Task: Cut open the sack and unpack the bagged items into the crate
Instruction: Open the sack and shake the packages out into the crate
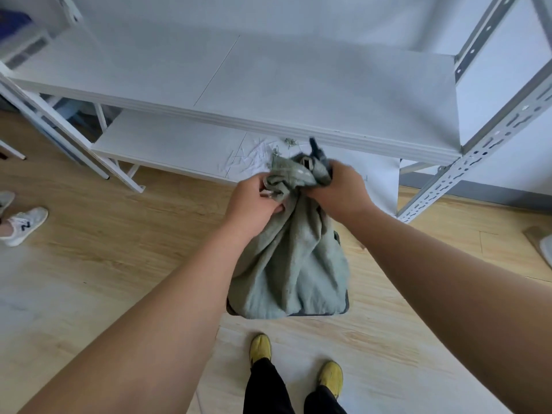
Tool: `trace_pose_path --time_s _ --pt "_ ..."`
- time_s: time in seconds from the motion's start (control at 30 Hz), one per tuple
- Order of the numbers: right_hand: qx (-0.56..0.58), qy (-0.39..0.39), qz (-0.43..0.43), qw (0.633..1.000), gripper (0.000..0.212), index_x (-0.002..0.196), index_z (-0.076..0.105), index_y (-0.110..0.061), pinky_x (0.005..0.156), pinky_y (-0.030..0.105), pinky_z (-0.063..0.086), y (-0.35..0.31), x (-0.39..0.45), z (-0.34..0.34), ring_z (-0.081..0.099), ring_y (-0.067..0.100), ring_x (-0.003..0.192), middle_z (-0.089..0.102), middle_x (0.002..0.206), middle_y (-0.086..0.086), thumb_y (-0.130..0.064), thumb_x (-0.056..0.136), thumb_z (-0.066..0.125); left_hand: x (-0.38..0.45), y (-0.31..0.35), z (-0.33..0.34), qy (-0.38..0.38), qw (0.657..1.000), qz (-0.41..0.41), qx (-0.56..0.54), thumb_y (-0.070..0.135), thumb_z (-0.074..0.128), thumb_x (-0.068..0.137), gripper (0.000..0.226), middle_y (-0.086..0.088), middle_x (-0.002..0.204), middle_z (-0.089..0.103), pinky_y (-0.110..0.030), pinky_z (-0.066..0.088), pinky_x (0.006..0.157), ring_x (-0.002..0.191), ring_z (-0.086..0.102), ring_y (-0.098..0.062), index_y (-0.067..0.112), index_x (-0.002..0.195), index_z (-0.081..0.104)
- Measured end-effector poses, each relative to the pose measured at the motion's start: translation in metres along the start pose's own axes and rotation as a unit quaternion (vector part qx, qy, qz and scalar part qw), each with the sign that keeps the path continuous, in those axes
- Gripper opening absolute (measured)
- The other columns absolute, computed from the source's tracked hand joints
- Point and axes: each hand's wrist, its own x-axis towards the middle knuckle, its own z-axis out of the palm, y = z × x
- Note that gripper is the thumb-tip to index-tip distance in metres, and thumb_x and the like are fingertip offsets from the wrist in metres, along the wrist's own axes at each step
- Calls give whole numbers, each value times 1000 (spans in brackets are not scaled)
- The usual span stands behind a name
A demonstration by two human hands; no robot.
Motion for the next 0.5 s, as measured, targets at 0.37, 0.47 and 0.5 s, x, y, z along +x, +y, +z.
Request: trace_pose_path --time_s 0.37,0.47,0.5 --pt "79 13 59 995 25 94 69 -19 65 26 51 -6 22 -22 65 18 81 70 81 -5 -28 71 76 -13 -16 1 68 986 52 141 39 84 67 74 18 114 41 3 39 66 84 46 13 44 130 44" --pt "131 -67 122 981 20 88 71 -15 78 38 59 -9 23 -21 71 26 82 74 87 10 -23 70 77 -25 -28 14 -3 990 74 117 37 85 63 69 22 106 59 -8 50 75 91 58 10 54 118 48" --pt "148 -98 141 974 17 86 71 -15 75 37 60 -11 22 -20 71 26 79 74 85 11 -21 71 77 -24 -31 20 -17 990 79 116 38 85 62 69 23 106 63 -8 50 80 96 60 10 43 122 50"
